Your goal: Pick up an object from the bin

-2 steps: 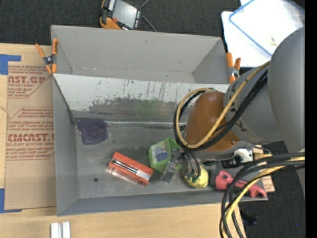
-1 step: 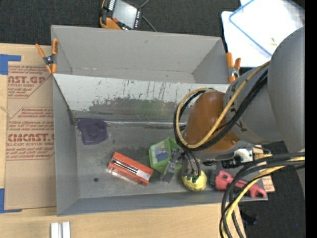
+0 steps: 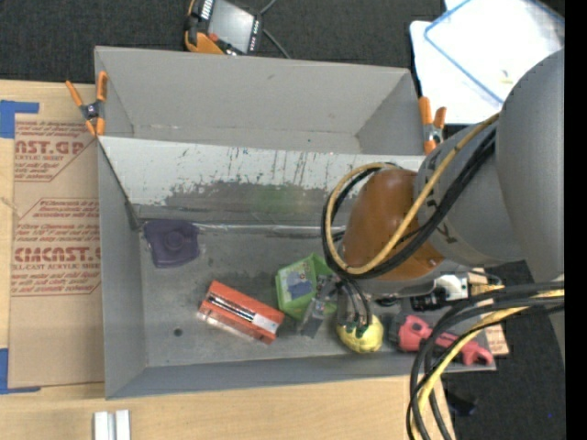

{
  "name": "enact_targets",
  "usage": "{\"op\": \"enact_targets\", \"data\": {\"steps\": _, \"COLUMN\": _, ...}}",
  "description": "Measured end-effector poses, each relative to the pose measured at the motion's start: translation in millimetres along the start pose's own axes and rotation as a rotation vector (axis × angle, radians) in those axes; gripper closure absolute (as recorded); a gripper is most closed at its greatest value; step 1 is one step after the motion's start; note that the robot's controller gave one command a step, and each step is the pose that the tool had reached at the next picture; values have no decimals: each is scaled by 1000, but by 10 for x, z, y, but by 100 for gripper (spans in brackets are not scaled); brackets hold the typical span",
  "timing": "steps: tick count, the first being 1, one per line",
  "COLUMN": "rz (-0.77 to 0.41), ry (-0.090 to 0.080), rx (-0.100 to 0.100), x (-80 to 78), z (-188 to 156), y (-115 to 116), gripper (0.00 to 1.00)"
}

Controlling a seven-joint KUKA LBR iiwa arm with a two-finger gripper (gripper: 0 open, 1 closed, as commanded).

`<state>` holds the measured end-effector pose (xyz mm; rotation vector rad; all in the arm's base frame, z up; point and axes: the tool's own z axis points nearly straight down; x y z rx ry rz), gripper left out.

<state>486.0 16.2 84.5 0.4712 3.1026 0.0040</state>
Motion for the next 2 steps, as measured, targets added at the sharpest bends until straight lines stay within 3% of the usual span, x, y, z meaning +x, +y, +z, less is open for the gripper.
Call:
{"op": "enact_targets", "data": {"steps": 1, "rz": 0, "ry": 0, "rx": 0, "x": 0, "z": 0, "y": 0, "gripper": 100}}
{"op": "enact_targets", "data": {"steps": 2, "rz": 3, "ry": 0, "rx": 0, "x": -29, "z": -1273, "y": -60, "gripper": 100}}
